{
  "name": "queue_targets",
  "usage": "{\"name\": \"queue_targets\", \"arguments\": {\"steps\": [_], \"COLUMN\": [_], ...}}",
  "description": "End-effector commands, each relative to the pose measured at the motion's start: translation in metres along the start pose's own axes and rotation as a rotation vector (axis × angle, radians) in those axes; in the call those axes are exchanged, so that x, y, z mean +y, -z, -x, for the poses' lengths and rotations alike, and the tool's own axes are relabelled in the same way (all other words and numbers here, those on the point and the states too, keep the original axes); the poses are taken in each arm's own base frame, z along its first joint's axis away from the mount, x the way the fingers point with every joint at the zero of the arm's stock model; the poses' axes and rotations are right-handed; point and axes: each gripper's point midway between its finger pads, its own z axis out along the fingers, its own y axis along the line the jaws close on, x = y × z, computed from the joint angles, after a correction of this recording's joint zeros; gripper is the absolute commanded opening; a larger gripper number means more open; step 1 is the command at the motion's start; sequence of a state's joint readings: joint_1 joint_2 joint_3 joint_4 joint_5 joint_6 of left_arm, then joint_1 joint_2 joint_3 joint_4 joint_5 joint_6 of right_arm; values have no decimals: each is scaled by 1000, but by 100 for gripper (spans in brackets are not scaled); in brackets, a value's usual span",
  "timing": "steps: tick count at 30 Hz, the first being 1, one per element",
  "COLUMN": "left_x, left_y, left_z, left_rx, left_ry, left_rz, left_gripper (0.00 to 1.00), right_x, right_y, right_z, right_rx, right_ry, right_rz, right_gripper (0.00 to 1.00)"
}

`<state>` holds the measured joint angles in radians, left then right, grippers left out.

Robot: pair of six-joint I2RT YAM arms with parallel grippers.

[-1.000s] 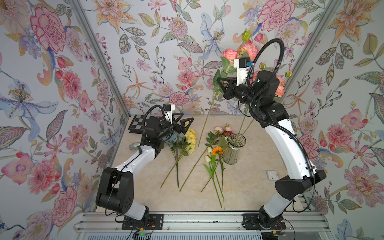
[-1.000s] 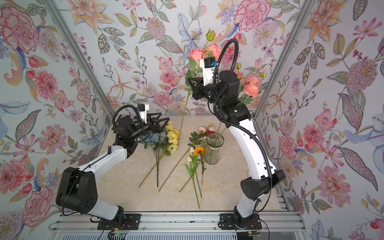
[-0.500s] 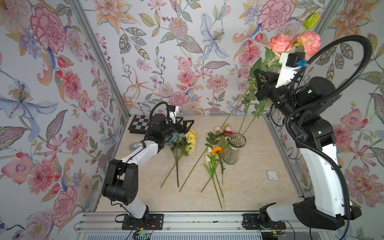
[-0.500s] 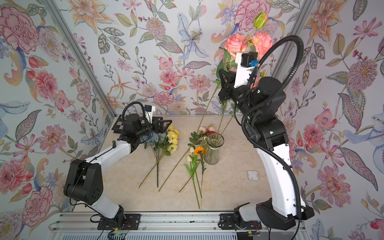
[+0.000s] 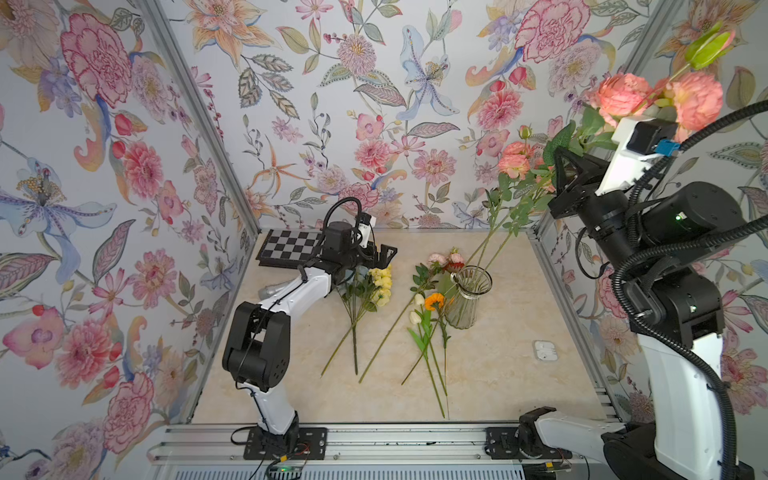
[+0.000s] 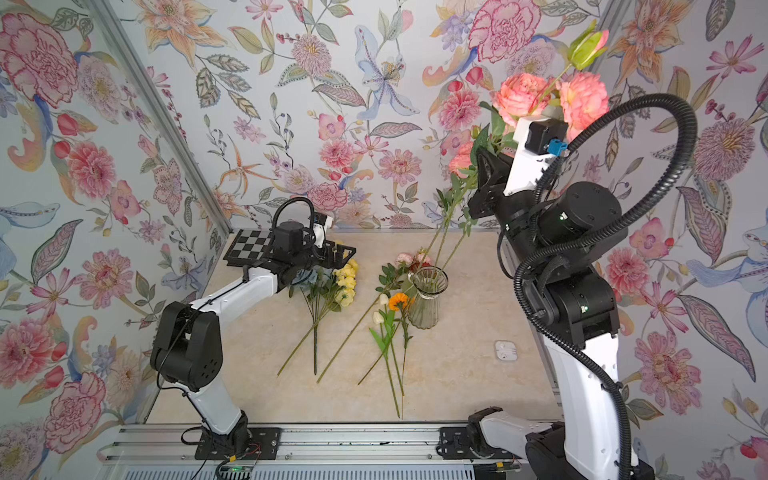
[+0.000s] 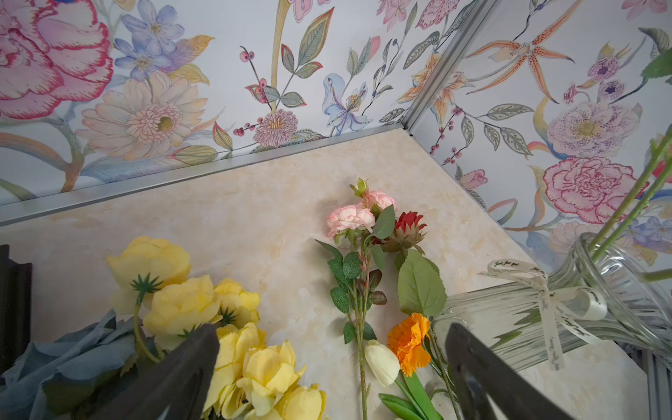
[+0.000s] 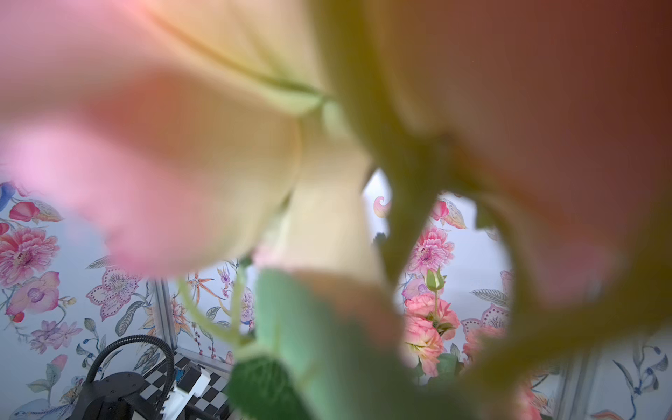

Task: Place the pink flowers into the vase
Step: Place the flower in the vase.

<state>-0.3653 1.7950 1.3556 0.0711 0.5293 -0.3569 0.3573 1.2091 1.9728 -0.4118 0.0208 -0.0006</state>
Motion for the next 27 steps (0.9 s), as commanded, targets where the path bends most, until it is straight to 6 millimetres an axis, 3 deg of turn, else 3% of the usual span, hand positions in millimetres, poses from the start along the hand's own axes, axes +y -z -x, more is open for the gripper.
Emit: {"name": "queue_targets", "arguments": {"steps": [1, 6, 16, 27], "left_x": [5, 3, -1, 1], "left_y": [-10, -24, -58, -93], "left_z": [-12, -25, -60, -104], "left_rx": [72, 134, 295, 474], "left_ry": [-50, -74, -144, -192], "left_rz": [56, 75, 111, 153], "left_gripper": [98, 97, 93, 85], "right_x": [-6, -5, -1, 0], "right_y": [1, -10, -32, -42], "right_z": [-13, -51, -164, -241], "right_rx": [36, 120, 325, 476], "right_ry": [23, -4, -66, -84], "right_rz": [-30, -18, -5, -5], "right_gripper": [1, 1, 1, 10]}}
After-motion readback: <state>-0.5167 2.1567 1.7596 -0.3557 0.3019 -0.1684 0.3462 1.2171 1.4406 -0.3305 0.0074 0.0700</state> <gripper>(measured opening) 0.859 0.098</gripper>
